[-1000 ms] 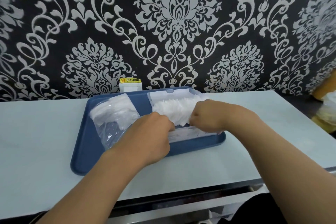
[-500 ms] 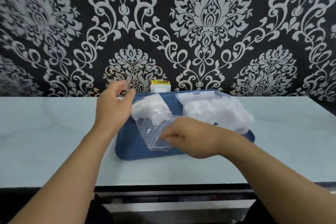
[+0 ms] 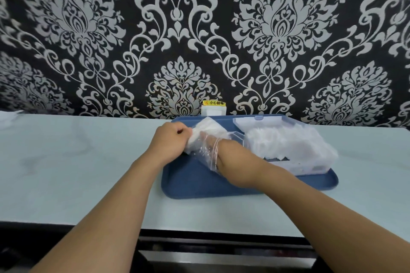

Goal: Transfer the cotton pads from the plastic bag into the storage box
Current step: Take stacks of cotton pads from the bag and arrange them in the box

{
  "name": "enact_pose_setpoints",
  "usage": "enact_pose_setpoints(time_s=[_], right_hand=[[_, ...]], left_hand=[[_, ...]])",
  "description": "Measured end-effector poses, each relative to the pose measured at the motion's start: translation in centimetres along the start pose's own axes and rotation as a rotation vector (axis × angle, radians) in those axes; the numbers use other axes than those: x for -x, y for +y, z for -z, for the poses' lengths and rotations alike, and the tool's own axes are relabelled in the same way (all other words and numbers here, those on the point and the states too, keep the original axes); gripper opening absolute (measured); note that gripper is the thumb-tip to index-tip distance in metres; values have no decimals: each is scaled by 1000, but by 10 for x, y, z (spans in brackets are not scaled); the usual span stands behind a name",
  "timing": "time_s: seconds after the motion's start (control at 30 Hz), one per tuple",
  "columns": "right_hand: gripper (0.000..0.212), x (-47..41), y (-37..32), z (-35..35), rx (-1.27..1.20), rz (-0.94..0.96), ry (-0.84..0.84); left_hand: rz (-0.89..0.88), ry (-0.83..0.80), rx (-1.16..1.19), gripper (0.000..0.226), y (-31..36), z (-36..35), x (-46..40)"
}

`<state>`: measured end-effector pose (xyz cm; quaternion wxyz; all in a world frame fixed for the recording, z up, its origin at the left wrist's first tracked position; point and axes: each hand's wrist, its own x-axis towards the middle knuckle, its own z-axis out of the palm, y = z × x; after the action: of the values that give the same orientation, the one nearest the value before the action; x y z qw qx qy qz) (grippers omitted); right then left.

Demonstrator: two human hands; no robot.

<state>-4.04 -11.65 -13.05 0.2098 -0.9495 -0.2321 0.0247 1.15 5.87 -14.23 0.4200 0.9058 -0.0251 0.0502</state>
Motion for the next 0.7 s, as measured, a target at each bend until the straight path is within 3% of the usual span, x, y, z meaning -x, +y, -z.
enact_pose_setpoints(time_s=[0.17,0.33,0.4,0.47,0.6,0.7], right_hand=[[39,-10,7,-4,-54,7,98],[43,-21,9,-4,-50,16,154],[32,-23,8,-6,-16,0,158],[23,-30,5,-9,18,-73,142],[44,-50,-7,-6,2,-163,33],[30,-40,-10,4,56,-142,19]], left_hand=[[164,-84,184,28,-1,3,-4],[242,-134,321,24,2,5,0],[253,-113,355,19,3,4,2],[269,-91,354,20,4,3,1],[269,-49,270,26,3,-1,-4],[208,-33,171,25,5,-6,-5]])
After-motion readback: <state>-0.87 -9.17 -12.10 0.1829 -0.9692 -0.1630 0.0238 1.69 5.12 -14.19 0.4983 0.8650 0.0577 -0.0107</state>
